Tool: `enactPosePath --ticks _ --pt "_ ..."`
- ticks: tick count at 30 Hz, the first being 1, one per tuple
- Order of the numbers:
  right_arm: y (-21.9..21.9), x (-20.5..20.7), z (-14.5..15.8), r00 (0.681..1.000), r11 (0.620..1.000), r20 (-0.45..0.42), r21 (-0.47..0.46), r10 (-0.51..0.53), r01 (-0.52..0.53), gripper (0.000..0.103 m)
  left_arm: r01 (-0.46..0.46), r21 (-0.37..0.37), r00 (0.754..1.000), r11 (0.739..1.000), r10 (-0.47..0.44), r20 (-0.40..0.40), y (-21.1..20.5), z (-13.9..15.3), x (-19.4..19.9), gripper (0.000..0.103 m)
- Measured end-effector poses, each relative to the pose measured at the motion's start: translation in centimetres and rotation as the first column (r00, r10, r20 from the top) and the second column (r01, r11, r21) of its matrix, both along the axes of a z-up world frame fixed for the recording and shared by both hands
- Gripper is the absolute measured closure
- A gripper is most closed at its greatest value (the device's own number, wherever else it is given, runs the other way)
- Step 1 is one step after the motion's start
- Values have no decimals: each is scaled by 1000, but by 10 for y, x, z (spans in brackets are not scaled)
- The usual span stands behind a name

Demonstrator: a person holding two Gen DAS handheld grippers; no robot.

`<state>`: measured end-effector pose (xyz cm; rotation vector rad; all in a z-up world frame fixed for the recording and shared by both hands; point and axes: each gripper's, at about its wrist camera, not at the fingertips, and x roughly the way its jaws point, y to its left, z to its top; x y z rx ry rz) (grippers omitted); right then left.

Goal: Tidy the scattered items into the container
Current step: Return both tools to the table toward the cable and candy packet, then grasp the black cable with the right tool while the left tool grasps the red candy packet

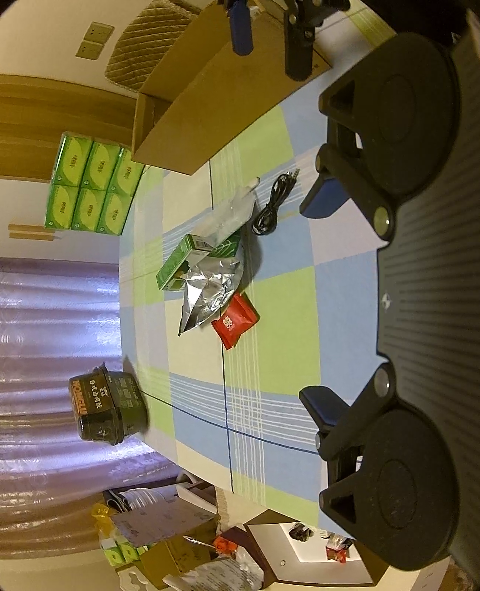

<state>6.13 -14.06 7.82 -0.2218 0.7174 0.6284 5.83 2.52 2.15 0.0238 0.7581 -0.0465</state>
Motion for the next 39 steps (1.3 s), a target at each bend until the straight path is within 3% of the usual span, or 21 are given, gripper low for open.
enactPosePath --ticks 10,19,22,26,29,36,38,39 --pt "27 30 -33 997 994 -46 -84 68 -72 9 5 19 998 1000 -4 -58 12 -23 27 6" --pt "39 63 -56 995 993 -86 -105 44 -53 9 13 14 996 1000 -11 -93 17 -42 55 5" --pt "44 72 -62 993 991 -102 -113 59 -70 33 17 10 995 1000 -16 -102 20 -48 63 5" --pt "50 85 -71 992 988 -107 -128 73 -87 34 21 4 993 1000 -20 -113 23 -54 75 6" --pt "55 95 -79 988 984 -121 -144 91 -108 54 33 1 993 999 -32 -115 24 -57 83 7" --pt "65 117 -96 985 974 -133 -182 109 -133 55 71 1 991 997 -70 -115 20 -67 103 8" --pt "68 123 -101 983 972 -144 -191 114 -140 68 80 0 990 997 -80 -115 20 -70 109 8" --pt "69 125 -104 982 970 -148 -197 114 -143 68 83 -1 990 997 -83 -116 20 -71 111 8"
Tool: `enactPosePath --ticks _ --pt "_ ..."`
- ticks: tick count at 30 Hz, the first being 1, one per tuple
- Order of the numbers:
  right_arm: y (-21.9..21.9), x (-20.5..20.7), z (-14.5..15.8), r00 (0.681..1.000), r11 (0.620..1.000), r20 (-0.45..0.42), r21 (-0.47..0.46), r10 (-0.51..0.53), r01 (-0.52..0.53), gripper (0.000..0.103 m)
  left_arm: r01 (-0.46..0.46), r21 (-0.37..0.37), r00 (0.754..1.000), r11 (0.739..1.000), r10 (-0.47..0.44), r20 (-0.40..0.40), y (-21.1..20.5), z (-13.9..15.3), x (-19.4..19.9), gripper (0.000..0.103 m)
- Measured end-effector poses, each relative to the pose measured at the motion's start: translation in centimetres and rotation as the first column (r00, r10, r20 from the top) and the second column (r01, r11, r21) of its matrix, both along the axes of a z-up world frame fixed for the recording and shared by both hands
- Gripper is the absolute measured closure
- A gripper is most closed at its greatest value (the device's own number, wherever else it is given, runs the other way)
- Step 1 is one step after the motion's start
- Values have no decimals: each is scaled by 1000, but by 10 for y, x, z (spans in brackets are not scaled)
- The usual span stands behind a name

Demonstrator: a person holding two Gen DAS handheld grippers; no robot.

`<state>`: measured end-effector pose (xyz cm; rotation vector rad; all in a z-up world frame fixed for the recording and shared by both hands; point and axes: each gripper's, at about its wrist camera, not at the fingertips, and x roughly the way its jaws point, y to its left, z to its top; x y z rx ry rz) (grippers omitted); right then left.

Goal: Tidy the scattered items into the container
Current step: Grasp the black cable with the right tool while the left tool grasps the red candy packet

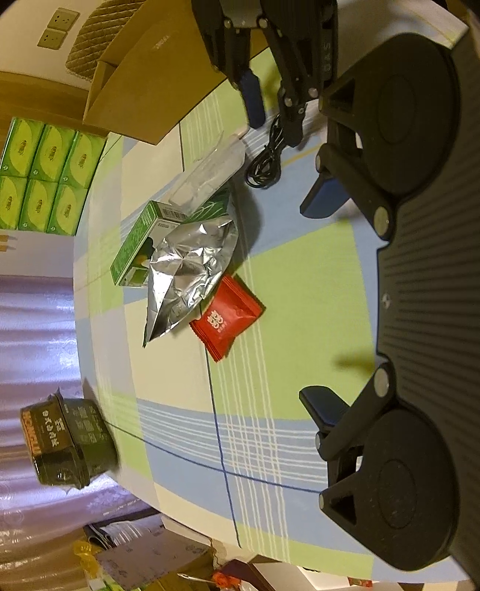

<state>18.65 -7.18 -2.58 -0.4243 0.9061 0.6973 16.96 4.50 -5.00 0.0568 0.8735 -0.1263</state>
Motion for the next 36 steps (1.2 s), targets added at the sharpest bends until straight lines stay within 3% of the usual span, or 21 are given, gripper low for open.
enactPosePath --ticks 4,8,11,15,21,23,25,27,32,33,36 --pt "1 3 -5 1000 1000 2 -3 -3 3 78 5 -4 1000 1000 -5 -1 2 -5 11 8" --pt "0 4 -4 999 999 -6 24 -31 31 80 -7 -12 1000 1000 7 -2 5 -11 26 9" --pt "-1 2 -3 998 998 -15 38 -54 54 80 -35 -31 999 999 36 7 6 -14 40 13" --pt "-1 0 1 997 996 -25 52 -76 77 80 -96 -80 995 992 97 17 11 -18 60 28" --pt "-6 -3 2 996 994 -30 53 -89 90 80 -189 -161 982 969 191 -3 19 -23 88 33" --pt "-8 -5 2 995 995 -33 49 -90 91 80 -192 -157 981 969 192 -14 19 -26 96 40" --pt "-9 -9 2 995 995 -35 50 -89 91 80 -177 -135 984 975 174 -34 17 -30 100 68" --pt "-12 -12 3 995 994 -38 54 -93 95 80 -156 -92 987 983 153 -42 13 -31 96 79" --pt "-17 -20 5 993 991 -47 73 -105 109 80 -65 -9 996 998 64 -69 10 -29 60 87" --pt "-18 -21 6 993 991 -48 77 -108 111 80 -45 1 996 999 45 -81 9 -28 50 94" --pt "-21 -29 8 992 989 -57 91 -115 120 80 0 -9 993 1000 -1 -121 10 -24 23 96"
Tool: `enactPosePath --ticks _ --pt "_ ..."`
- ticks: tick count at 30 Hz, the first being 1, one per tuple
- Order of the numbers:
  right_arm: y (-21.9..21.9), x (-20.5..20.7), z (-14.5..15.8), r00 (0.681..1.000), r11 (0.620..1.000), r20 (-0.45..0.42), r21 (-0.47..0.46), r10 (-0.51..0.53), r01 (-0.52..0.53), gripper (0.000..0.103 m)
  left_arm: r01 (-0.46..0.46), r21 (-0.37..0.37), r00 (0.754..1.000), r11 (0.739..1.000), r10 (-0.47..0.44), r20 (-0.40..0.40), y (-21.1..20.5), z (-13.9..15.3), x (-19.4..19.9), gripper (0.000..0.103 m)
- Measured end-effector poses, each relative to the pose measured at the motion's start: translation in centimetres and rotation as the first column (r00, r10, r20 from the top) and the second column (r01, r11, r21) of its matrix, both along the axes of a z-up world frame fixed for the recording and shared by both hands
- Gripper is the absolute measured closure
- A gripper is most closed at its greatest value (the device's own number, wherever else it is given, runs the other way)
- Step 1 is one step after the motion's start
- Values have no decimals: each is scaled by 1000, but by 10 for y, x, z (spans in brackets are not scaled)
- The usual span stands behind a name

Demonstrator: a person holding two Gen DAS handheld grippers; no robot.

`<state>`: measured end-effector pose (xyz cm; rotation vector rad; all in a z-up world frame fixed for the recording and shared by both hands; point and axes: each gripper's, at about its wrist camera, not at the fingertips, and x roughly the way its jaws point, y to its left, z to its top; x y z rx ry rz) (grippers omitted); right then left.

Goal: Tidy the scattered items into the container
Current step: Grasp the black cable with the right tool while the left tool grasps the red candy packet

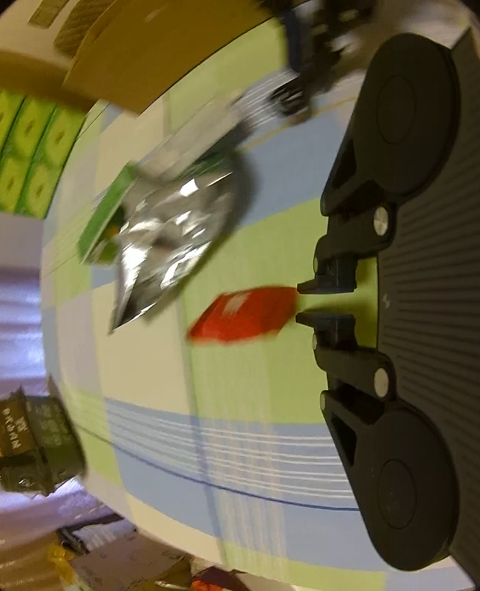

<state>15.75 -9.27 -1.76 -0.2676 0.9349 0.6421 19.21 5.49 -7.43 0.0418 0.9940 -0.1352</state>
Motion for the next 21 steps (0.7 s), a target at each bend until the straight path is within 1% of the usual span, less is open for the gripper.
enactPosePath --ticks 2,4,5,6,7,8,9,10,13,15,16,17,18,19,20,21 --pt "-1 -6 1 1000 1000 -4 5 -4 4 80 22 3 1000 1000 -22 -7 -1 2 -16 96" --pt "-3 -11 1 1000 1000 0 6 -10 10 80 21 14 1000 1000 -22 10 0 3 -24 91" --pt "-4 -12 2 1000 1000 1 8 -17 17 80 11 16 1000 1000 -11 22 1 4 -24 85" --pt "-5 -14 2 1000 1000 1 11 -24 24 80 -8 19 999 1000 8 33 4 5 -22 70" --pt "-6 -15 3 1000 999 2 16 -31 31 80 -30 22 999 999 29 44 6 6 -19 58" --pt "-7 -15 4 999 999 4 19 -36 36 80 -50 25 997 998 48 58 9 8 -14 52" --pt "-7 -15 5 999 999 6 21 -40 40 80 -63 24 995 998 61 74 11 10 -9 43" --pt "-8 -15 5 999 999 6 25 -43 43 80 -72 24 994 997 70 89 12 11 -2 37" --pt "-8 -14 6 999 998 6 31 -51 51 80 -103 41 990 994 98 99 17 7 20 36" --pt "-8 -12 5 999 998 0 36 -53 53 80 -111 44 991 993 107 81 20 -1 34 37" --pt "-7 -12 5 999 998 -2 33 -53 53 81 -113 38 992 993 110 67 22 -5 39 39" --pt "-7 -12 4 999 998 -4 31 -52 52 81 -111 28 992 993 109 59 24 -8 42 39" --pt "-8 -11 3 999 998 -8 30 -51 51 81 -106 23 993 994 104 64 24 -9 44 43" --pt "-8 -11 2 999 998 -13 28 -48 48 80 -95 23 993 995 93 68 23 -8 44 55" --pt "-8 -11 1 999 999 -17 26 -43 44 80 -82 21 994 996 81 69 22 -7 43 64" --pt "-8 -12 0 999 999 -13 23 -41 41 80 -75 23 995 997 73 66 21 -6 42 76"
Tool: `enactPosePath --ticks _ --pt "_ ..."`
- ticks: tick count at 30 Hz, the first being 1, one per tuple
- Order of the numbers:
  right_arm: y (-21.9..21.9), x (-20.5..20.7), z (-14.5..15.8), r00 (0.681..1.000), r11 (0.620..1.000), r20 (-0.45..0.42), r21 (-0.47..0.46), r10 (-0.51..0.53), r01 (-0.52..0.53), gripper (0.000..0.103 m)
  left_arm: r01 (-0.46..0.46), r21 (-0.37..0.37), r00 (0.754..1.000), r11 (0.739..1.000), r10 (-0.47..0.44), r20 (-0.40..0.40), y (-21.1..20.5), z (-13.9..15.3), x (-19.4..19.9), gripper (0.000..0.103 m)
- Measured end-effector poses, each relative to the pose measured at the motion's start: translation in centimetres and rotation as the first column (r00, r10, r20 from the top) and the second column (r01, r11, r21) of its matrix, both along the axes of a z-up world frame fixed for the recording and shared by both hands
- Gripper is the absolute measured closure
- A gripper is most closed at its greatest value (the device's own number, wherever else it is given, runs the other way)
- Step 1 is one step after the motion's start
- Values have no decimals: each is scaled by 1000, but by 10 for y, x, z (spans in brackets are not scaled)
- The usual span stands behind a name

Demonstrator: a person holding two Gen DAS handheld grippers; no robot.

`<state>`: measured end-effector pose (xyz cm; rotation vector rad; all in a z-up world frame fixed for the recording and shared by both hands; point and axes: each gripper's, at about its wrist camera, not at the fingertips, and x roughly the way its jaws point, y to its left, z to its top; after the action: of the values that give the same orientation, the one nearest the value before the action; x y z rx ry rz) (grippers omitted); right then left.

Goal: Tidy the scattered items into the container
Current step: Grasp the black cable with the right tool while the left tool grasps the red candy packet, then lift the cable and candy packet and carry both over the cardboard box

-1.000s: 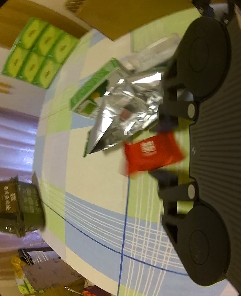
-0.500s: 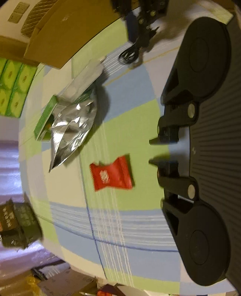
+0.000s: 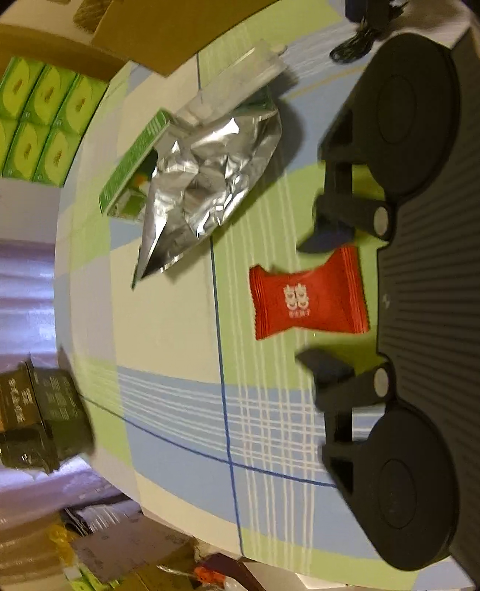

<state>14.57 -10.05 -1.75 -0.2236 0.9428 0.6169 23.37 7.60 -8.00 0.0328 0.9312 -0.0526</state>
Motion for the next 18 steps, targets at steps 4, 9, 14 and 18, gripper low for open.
enactPosePath --ticks 4,9,14,18 --pt "2 -1 -4 1000 1000 13 -7 8 -8 80 40 5 999 999 -40 -29 -8 3 -18 79" --pt "6 1 -10 999 1000 29 -19 16 -16 80 90 -25 994 996 -91 -53 -22 8 -61 79" --pt "12 -1 -13 996 997 77 -59 47 -43 80 116 -18 991 993 -117 -61 -40 8 -92 78" --pt "14 -6 -13 994 995 96 -92 44 -36 87 110 -16 992 994 -111 -60 -44 6 -90 56"
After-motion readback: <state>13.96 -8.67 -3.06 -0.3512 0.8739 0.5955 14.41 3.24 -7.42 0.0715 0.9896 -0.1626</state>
